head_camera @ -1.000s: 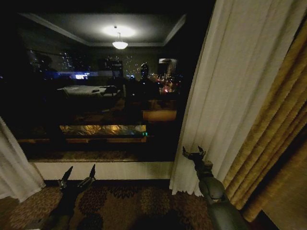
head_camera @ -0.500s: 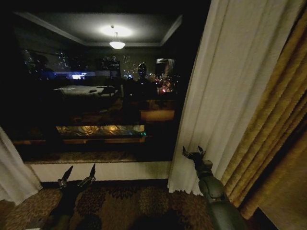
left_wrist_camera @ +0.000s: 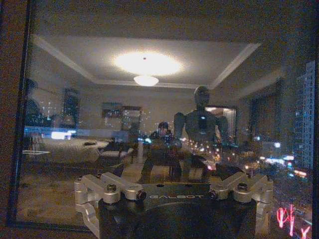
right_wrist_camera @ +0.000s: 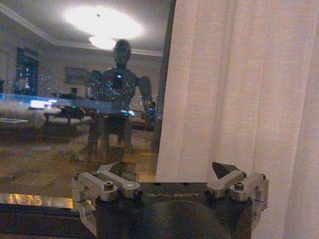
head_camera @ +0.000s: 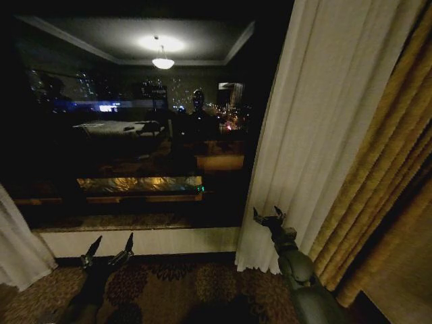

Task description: Open the curtains by pulling them apart, changing their state from closed to fully open.

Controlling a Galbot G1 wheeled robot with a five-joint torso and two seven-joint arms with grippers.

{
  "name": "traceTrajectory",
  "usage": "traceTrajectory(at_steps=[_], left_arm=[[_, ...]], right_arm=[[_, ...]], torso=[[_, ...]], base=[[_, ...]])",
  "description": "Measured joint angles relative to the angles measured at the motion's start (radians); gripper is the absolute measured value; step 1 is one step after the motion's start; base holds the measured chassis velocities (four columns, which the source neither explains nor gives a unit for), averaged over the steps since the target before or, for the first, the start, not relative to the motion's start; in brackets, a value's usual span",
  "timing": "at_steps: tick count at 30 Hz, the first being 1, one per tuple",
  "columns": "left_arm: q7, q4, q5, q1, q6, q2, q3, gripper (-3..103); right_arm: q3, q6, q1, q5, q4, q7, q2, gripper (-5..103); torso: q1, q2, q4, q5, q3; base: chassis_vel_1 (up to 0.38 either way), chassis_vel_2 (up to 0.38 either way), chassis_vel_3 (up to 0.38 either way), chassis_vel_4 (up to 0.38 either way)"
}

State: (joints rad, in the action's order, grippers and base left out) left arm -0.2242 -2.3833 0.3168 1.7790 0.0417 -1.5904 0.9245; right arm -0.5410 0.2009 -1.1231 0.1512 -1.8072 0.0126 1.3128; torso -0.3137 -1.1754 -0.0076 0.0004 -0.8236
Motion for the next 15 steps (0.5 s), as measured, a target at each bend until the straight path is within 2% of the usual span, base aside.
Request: traceTrajectory(at_steps=[10, 15], left_arm=[[-0.006, 0.005, 0.001, 0.000, -0.013, 0.002, -0.001, 100], [-0.009, 0.006, 0.002, 0.002, -0.019, 0.004, -0.001, 100]], right_arm=[[-0.003, -0.001, -0.001, 0.000, -0.004, -0.008, 0.000, 100], [-0.005, -0.003, -0.003, -0.001, -0.007, -0.005, 0.000, 100]], torso=[[0.000, 0.000, 0.0000, 0.0000, 0.000], [0.000, 0.000, -0.0001, 0.0001, 0.000]], base=[[0.000, 0.000, 0.000, 0.000], [-0.087, 0.067, 0.052, -0.081]])
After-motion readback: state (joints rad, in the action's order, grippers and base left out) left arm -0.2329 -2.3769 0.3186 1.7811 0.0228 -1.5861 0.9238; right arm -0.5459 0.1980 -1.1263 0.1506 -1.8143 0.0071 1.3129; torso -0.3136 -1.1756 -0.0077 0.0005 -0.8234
